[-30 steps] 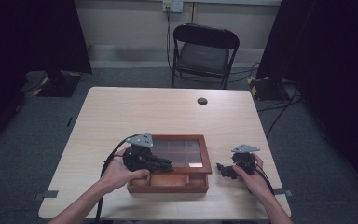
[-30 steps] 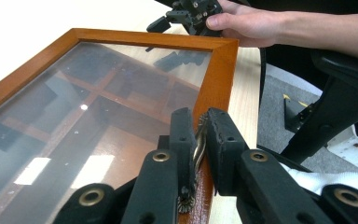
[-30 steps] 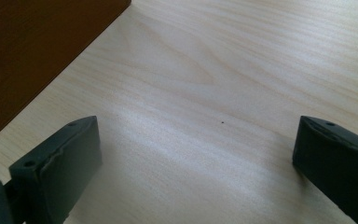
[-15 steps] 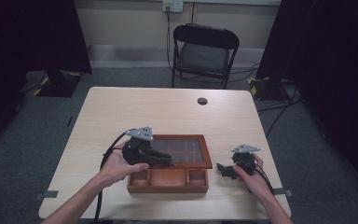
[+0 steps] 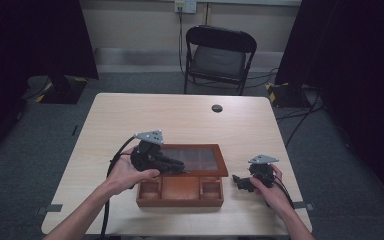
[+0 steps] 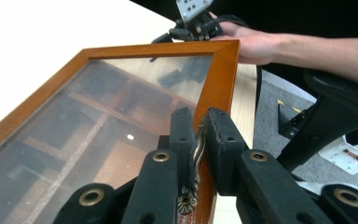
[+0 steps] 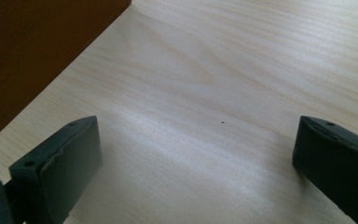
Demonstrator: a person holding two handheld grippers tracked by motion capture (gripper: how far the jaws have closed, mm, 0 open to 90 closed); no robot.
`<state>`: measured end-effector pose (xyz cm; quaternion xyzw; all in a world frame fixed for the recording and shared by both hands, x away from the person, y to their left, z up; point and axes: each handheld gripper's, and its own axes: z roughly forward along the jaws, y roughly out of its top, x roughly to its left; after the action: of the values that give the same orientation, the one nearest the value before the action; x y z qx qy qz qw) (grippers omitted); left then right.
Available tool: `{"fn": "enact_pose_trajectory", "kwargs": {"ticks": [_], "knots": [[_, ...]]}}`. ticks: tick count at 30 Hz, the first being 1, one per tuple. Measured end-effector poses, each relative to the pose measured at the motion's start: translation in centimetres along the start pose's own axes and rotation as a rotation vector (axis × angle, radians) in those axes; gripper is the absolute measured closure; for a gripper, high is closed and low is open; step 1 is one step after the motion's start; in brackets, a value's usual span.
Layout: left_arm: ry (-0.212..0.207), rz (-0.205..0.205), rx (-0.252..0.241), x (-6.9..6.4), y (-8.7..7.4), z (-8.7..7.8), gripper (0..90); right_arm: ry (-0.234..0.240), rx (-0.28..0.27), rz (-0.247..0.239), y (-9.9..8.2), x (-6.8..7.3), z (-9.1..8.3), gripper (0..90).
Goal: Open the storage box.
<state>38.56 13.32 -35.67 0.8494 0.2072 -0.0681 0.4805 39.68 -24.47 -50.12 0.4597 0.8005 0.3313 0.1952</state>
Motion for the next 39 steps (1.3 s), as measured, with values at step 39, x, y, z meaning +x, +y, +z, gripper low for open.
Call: {"fn": "enact_pose_trajectory", "kwargs": {"ticks": [39], "knots": [[0.072,0.055,0.019,0.3,3.5,-1.3,81.6,0.002,0.000,-0.005,0.0,0.0,0.0,0.3]]}}
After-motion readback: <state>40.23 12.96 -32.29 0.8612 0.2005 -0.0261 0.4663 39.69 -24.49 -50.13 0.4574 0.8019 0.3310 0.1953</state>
